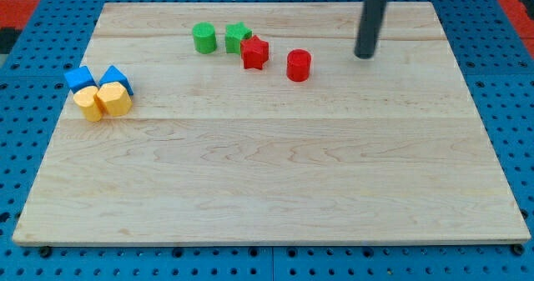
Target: Place the red blocks diagonally towards the bottom right side of the green star
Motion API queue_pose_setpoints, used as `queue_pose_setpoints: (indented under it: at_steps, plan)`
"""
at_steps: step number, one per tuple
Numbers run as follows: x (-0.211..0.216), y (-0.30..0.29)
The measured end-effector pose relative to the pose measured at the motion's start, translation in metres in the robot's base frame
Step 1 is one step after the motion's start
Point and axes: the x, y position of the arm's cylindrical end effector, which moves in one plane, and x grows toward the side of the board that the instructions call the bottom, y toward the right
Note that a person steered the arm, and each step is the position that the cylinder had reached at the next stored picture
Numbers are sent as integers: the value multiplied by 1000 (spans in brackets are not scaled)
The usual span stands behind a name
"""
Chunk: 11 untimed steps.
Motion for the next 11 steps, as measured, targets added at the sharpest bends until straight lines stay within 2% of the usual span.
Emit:
queue_pose_setpoints:
  at_steps: [1, 2, 4, 5, 8, 10, 11]
  plan:
    - [44, 5]
    - [42, -29]
    - [-8, -53]
    - [-12, -69]
    - [21, -89]
    - [18, -140]
    - [19, -139]
